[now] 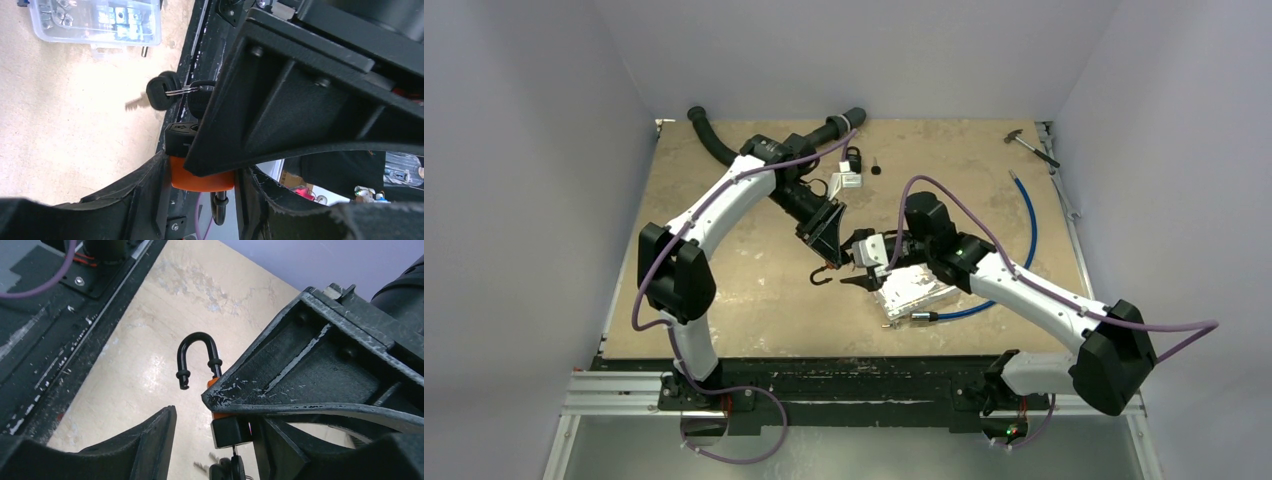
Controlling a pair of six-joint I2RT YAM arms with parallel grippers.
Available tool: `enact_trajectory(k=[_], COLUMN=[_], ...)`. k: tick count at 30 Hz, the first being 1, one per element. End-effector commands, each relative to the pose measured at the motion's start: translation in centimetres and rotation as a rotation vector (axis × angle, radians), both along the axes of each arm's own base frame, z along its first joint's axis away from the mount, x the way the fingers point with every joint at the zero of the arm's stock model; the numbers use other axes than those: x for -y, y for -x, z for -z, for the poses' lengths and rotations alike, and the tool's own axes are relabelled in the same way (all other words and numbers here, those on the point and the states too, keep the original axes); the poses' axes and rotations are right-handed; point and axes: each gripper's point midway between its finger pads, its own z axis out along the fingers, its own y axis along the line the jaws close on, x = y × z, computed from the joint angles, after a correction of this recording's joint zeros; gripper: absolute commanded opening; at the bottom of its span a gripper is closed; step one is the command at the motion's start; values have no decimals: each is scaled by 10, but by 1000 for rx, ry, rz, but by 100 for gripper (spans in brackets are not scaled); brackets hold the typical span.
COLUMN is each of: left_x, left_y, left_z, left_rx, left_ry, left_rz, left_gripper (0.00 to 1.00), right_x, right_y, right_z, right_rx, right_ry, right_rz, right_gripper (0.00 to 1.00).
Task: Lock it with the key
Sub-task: Lock the lock.
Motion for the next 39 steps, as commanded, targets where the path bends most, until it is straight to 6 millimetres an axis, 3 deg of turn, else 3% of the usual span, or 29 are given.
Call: enact_trajectory(k=[1, 5, 8, 11, 15, 16, 17, 20, 23, 26, 30, 34, 39], left_x=[10, 12, 13, 13, 13, 12, 11, 9, 5, -6, -30, -46, -49], left_y=[6, 5, 5, 5, 5, 4, 4, 2, -7, -32, -73, -82, -65], left_z=[-28, -31, -32, -32, -35, -34, -35, -38, -44, -55, -83, -99, -94], left_rx=[5, 4, 3, 4, 35, 51, 72, 134, 199, 290, 506, 748, 807], left_ry=[119, 135, 139, 146, 157, 157, 158, 168, 172, 201, 267, 249, 262], left_rz=[23, 27, 29, 32, 42, 47, 55, 71, 42, -51, -204, -244, -177], left_gripper=[0, 0, 0, 0, 0, 0, 7, 42, 52, 62, 82, 90, 91], right_x=[0, 0, -2, -4, -3, -3, -3, -4, -4, 0, 3, 11, 19], right_y=[-5, -5, -5, -7, -12, -13, -14, -14, -14, -15, -20, -29, -39], right_z=[-1, -2, -4, -4, -5, -6, -8, -15, -21, -25, -33, -36, -48], right_rx=[101, 131, 145, 158, 161, 157, 154, 151, 128, 91, 27, -50, -119], right_ry=[22, 26, 17, 13, 16, 12, 6, -21, -40, -51, -79, -90, -120], right_rz=[-12, -21, -24, -18, 12, 21, 30, 40, 65, 95, 147, 205, 264], right_gripper=[62, 56, 47, 31, 1, 0, 0, 0, 0, 0, 0, 0, 0])
